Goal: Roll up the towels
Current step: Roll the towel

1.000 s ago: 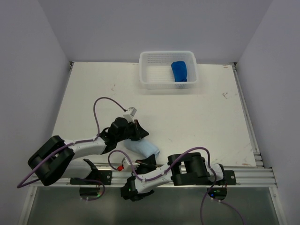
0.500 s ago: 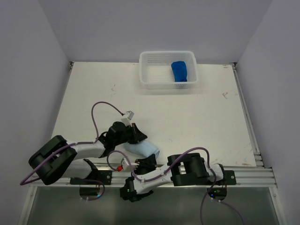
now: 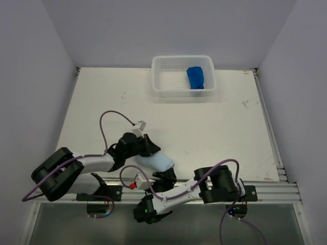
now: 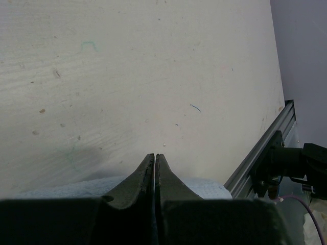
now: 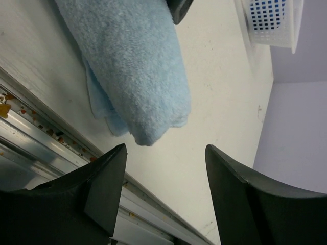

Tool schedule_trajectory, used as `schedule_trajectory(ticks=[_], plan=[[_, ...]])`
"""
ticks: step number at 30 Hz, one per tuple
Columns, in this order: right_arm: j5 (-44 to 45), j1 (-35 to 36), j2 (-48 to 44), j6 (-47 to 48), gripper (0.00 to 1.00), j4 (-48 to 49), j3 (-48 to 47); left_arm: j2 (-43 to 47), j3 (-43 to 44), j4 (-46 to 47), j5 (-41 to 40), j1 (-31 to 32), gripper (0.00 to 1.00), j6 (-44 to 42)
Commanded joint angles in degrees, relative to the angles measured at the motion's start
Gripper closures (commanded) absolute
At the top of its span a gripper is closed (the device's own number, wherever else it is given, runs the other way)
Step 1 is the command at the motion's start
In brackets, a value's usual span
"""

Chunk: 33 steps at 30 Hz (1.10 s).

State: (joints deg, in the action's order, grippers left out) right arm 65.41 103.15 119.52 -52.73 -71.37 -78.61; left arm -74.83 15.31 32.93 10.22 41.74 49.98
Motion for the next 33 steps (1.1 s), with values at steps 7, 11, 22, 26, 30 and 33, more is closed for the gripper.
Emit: schedule_trajectory(ticks=[7,11,22,26,30,33], plan=[[-13.0,1.52,-24.93,14.22,0.32,24.47,11.97,-1.11,1.91,0.47,-1.43,-0.16,0.92,-1.02],[-23.55,0.74,-35.66,23.79,0.32,35.59,17.34,-1.11,2.0,0.47,-1.52,-0.25,0.92,-0.93],[-49.14,-18.74,-52.11,31.46,0.26,52.47,28.33,-0.14,1.83,0.12,-1.69,-0.25,0.93,-1.11],[-55.64,-25.01,-49.13,34.53,0.24,51.95,27.99,-0.23,2.0,0.12,-1.6,-0.25,0.93,-0.93],[-58.37,-29.4,-46.05,35.59,0.22,52.91,27.72,-0.32,2.27,-0.32,-1.6,-0.25,0.93,-1.2],[-60.92,-32.39,-44.56,35.85,0.21,55.63,28.77,-0.32,2.18,-0.32,-1.52,-0.25,0.93,-1.28]])
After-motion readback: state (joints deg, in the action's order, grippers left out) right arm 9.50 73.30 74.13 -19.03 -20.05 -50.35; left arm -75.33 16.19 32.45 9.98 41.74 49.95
